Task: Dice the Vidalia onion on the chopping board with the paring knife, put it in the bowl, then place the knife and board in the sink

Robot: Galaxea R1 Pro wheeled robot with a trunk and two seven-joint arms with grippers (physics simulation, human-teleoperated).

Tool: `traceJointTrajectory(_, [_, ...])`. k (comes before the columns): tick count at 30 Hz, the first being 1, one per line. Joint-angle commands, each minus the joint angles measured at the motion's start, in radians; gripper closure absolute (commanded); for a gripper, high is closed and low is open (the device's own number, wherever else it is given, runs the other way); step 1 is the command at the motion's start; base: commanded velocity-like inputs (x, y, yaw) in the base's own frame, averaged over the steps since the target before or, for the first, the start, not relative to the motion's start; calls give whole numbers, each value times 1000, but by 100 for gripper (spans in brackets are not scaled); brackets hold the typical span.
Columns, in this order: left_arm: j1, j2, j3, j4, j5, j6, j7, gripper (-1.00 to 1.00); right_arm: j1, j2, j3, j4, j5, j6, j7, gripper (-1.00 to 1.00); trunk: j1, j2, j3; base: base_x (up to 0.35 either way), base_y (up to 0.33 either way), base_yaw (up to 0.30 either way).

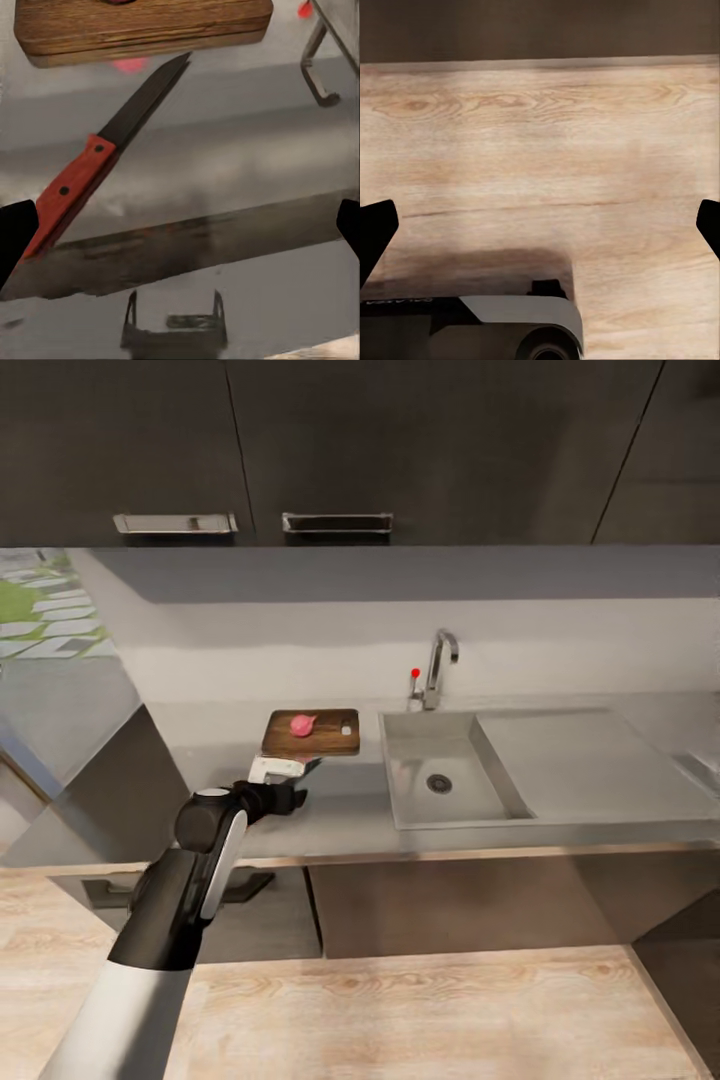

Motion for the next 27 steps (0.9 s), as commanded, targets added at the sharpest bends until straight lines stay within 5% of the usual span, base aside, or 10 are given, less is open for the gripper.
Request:
traceJointTrajectory(1, [6,0,0,-10,1,5,1,-100,-1,-1,9,0,-7,-3,-6,-100,0,-2,-2,-346,0,0])
traceJointTrajectory(12, [108,0,0,-45,1,-5,1,-100,-1,-2,8,0,-7,-3,-7,-100,0,-2,-2,-302,0,0])
traceJointTrajectory(19, [127,0,0,-45,1,-7,-1,-100,-1,-2,8,0,-7,-4,-7,-100,0,-2,-2,-166,0,0])
traceJointTrajectory(27, [208,0,0,-45,1,-131,-1,-100,-1,-2,8,0,-7,-4,-7,-100,0,-2,-2,-30,0,0])
